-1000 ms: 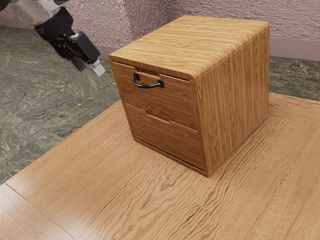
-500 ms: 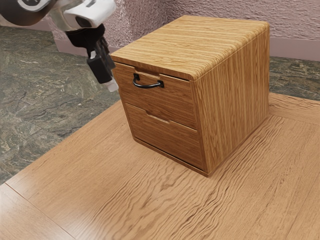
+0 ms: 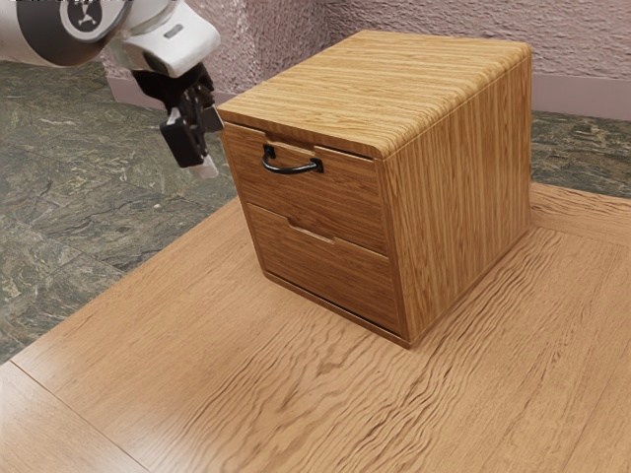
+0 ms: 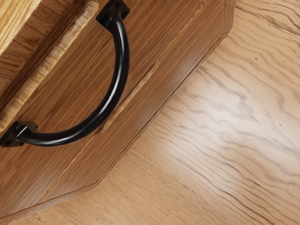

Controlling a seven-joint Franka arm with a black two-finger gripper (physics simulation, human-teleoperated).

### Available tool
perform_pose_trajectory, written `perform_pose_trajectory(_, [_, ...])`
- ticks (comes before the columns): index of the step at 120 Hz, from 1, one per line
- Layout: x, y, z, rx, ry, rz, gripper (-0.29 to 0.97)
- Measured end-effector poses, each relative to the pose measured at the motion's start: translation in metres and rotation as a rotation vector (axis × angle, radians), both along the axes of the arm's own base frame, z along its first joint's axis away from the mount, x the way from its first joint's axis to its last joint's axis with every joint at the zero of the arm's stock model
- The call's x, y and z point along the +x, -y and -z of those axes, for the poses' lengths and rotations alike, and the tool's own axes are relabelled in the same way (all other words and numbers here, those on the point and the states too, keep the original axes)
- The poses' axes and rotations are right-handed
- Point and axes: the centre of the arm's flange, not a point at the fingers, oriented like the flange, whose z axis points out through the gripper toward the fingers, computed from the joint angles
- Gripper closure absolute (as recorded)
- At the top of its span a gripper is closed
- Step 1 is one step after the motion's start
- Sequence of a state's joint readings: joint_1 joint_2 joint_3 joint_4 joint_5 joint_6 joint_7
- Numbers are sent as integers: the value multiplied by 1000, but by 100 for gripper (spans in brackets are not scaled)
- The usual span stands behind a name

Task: Pull the drawer handle with one arm to open the drawer

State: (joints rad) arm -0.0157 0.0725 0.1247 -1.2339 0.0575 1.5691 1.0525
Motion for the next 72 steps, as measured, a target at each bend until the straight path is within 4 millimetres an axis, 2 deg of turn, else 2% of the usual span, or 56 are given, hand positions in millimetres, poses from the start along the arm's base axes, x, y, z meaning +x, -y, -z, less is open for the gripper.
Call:
perform_pose_trajectory(18, [6,38,1,18,2,106,2])
perform_pose_trajectory(53, [11,32,6,65,-10,158,2])
perform_pose_trajectory(72, [13,63,7,121,-14,247,2])
